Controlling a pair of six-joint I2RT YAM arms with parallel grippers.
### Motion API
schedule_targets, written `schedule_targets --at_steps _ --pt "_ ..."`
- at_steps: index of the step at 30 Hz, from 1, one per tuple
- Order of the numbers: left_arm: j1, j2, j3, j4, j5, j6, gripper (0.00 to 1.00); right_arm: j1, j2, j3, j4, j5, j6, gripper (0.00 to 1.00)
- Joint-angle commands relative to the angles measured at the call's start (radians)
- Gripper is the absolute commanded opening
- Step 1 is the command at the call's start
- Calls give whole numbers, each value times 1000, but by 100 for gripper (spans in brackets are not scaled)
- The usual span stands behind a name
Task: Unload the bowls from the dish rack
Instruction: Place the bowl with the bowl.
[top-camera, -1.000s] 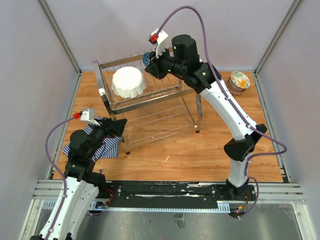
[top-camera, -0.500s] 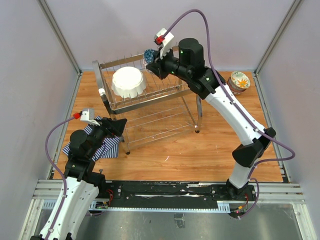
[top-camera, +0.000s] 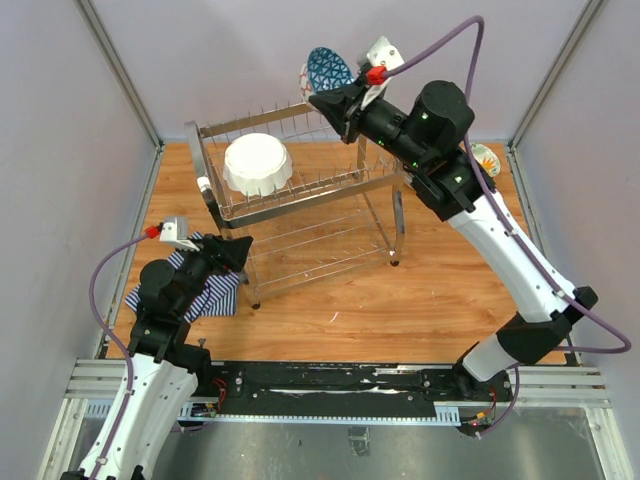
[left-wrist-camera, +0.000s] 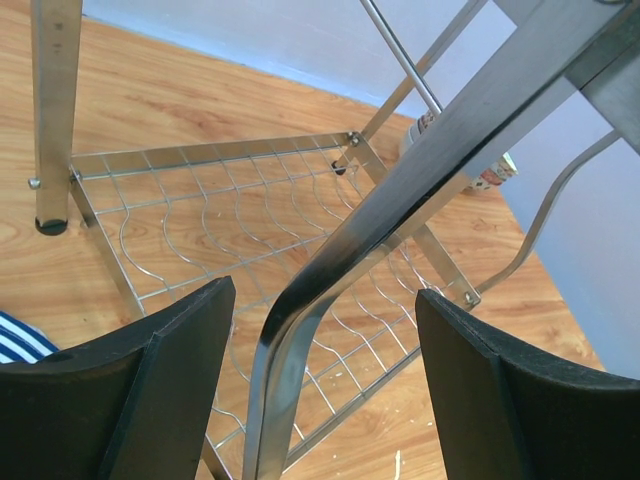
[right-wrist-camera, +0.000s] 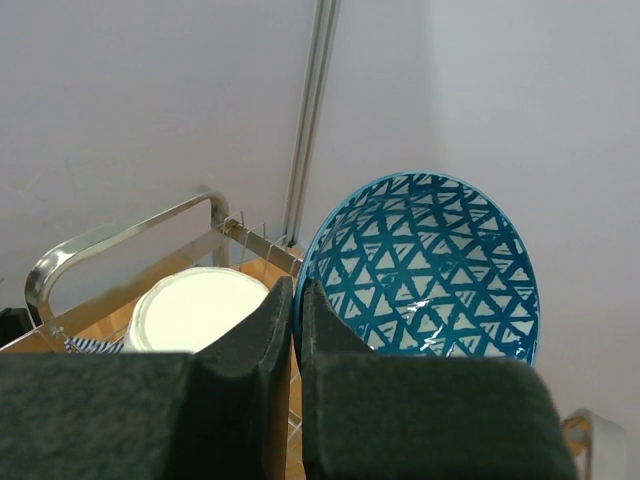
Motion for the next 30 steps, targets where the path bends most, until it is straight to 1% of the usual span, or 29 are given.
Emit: schedule_targets --at_steps 1,6,11,13,16,20,23,30 --pt "-6 -16 29 8 -16 10 78 -14 -95 -21 134 90 -99 1" --pt "-5 -31 22 9 -30 0 78 -41 -165 -67 108 255 -168 1" --pt "-6 -32 25 7 -41 -4 78 -158 -200 -117 81 356 -139 1" --pt "-6 -31 27 5 -49 -4 78 -226 -212 -145 74 350 -89 1" --pt "-6 -30 27 8 -60 -7 78 -333 -215 -177 53 304 -17 0" --pt "-6 -30 25 10 -76 -10 78 -447 -156 -159 -30 236 61 1" --pt "-5 -32 19 18 -83 -10 78 -499 -76 -126 -107 206 94 1" --pt "-6 -34 11 16 -83 -6 78 -547 59 -91 -241 226 124 1"
